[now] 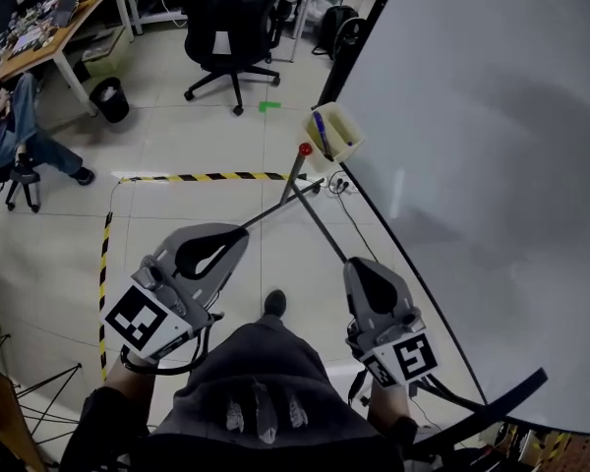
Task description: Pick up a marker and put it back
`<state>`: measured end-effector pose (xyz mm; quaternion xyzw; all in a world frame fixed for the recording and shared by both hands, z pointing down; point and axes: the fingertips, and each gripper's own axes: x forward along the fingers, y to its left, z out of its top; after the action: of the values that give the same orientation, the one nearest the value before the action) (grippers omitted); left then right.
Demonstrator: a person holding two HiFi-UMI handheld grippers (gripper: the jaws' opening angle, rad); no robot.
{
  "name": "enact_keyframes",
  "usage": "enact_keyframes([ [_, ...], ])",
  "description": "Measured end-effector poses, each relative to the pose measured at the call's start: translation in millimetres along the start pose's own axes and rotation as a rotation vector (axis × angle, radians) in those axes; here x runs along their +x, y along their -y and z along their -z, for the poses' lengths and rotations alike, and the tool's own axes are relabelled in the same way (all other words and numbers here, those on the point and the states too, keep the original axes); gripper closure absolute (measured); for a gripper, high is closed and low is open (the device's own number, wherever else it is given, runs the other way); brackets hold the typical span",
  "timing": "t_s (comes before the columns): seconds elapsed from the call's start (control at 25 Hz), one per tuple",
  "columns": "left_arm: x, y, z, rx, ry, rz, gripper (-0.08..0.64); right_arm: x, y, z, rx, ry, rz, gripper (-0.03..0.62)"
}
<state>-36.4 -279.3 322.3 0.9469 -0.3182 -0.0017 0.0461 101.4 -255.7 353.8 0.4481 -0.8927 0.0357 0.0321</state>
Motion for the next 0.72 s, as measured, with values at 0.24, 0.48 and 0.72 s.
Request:
enact_keyframes([
  [0.24,56.7,-37.0,-7.6,0.018,0.0,-0.047,0.554,47.1,58.9,0.3,-0.02,-0.032,-0.05,0.591],
  [0.48,85.3,-78.0,-6.6,0.001,0.007,-0.028,0.554,91.6,110.0,18.5,-0.106,-0.111,0.035,0.591],
  [0.72,113.0,-123.3,-12.5,-0.035,0.002,0.072,0.554,139.1,157.4,32.7,-0.179,-0.171,0.179,0.551],
])
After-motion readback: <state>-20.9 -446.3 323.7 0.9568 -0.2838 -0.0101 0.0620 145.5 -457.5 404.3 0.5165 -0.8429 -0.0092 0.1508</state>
